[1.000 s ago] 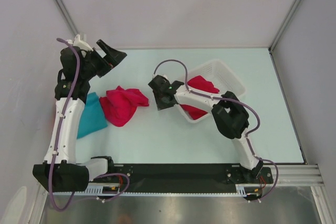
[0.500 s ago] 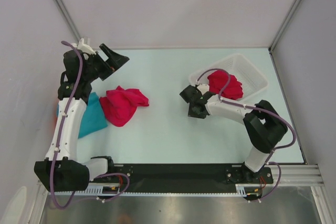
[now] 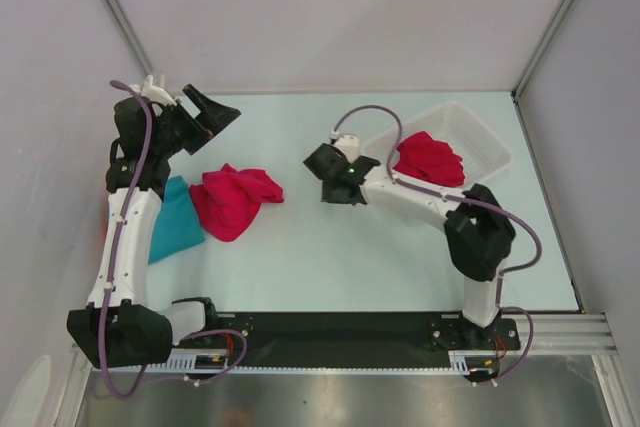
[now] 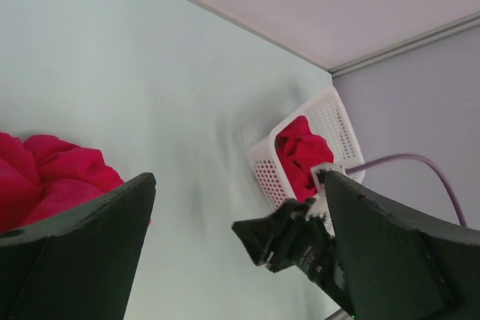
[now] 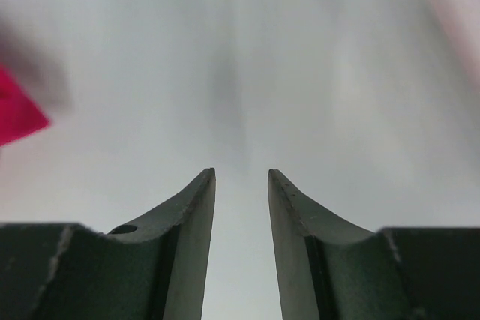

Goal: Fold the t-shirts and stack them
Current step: Move the tshirt to the center of the board

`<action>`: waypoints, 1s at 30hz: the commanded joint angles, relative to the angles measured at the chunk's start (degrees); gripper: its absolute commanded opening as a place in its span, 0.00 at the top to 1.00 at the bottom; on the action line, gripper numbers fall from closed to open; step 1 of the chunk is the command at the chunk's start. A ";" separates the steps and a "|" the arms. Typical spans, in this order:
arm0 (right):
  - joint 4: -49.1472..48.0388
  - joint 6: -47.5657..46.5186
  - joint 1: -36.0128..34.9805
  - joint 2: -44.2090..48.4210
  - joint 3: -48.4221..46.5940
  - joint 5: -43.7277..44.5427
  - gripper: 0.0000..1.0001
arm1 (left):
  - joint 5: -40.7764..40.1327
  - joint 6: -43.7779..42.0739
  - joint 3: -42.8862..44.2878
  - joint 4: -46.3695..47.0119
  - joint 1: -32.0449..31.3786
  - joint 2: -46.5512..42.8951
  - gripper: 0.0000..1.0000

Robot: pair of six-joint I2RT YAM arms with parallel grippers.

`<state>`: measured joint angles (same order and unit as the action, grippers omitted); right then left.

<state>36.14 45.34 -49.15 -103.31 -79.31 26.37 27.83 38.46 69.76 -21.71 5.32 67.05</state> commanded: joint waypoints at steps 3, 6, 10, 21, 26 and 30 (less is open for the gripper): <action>4.73 -13.69 -1.13 -16.64 -25.75 -4.92 0.60 | 2.31 -2.95 0.29 0.27 0.65 -1.22 0.01; 4.03 -16.69 1.15 -22.98 -34.38 -7.28 0.59 | 2.84 -4.26 0.20 0.36 0.83 -0.52 0.00; 3.50 -18.71 6.68 -29.83 -43.71 -11.42 0.59 | 3.98 -6.02 -0.23 0.71 1.01 0.01 0.00; 1.21 -22.23 20.22 -42.50 -53.76 -17.40 0.62 | 7.06 -7.08 -3.57 6.68 1.01 0.27 0.00; 2.62 -19.51 22.78 -40.93 -48.35 -18.29 0.64 | 7.85 -6.47 -3.75 7.91 1.01 1.77 0.00; -0.88 -16.52 22.43 -28.76 -32.56 -15.56 0.66 | 8.11 -6.38 -3.75 8.44 1.01 2.65 0.00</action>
<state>35.57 25.85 -25.50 -142.98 -124.66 9.82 33.89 32.95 66.32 -16.69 5.82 69.34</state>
